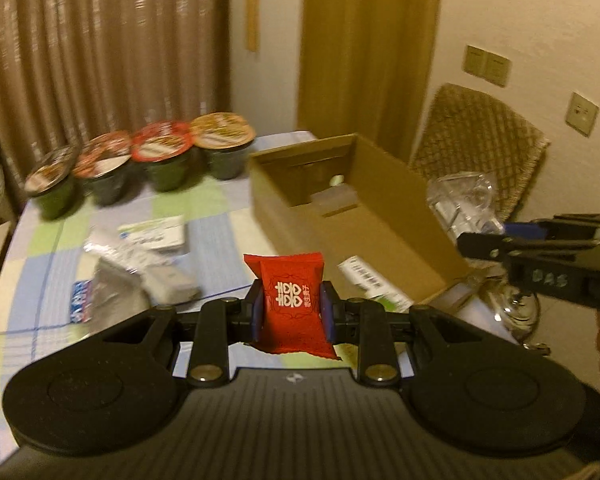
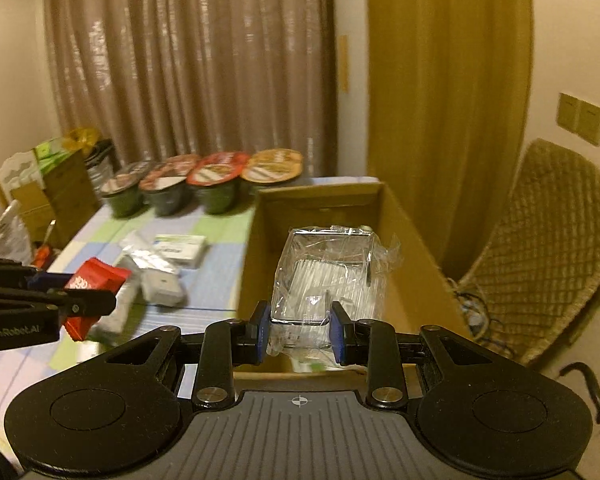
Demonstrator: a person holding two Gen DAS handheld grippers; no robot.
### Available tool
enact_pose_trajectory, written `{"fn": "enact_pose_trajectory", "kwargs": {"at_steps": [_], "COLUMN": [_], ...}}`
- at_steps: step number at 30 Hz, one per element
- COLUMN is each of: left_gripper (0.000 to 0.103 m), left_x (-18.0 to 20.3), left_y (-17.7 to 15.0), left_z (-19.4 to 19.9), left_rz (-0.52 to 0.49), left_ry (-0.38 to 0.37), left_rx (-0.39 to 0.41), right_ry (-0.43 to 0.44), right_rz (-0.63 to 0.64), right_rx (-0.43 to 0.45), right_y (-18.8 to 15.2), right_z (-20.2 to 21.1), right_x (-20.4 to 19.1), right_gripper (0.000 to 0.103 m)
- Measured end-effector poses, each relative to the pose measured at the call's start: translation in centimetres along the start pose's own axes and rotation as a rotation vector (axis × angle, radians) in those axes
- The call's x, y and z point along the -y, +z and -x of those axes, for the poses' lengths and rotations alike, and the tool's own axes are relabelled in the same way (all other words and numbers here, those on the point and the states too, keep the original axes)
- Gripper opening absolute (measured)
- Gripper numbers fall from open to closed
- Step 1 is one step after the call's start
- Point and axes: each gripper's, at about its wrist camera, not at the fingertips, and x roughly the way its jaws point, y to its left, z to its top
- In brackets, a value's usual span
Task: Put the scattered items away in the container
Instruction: 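Carry the red packet and clear tray over the cardboard box with both grippers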
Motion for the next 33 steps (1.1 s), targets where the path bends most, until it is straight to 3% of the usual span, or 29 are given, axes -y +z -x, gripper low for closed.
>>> {"fn": "enact_pose_trajectory", "kwargs": {"at_steps": [11, 31, 33], "left_gripper": [0.023, 0.024, 0.031], "left_x": [4.7, 6.5, 6.5], "left_y": [1.5, 2.7, 2.8], "left_z": [-4.5, -8.1, -8.1], "left_rz": [-0.047, -0.069, -0.062], "left_ry": [-0.07, -0.102, -0.098], "left_rx": [-0.032, -0.039, -0.028], "right_ry": [-0.036, -0.039, -0.038], "right_rz": [-0.072, -0.104, -0.104], "right_rx": [-0.013, -0.039, -0.041], "right_y": [-0.6, -0.5, -0.5], "right_z": [-0.2, -1.7, -1.7], "right_x": [4.1, 5.2, 5.2], "right_gripper": [0.033, 0.033, 0.033]}}
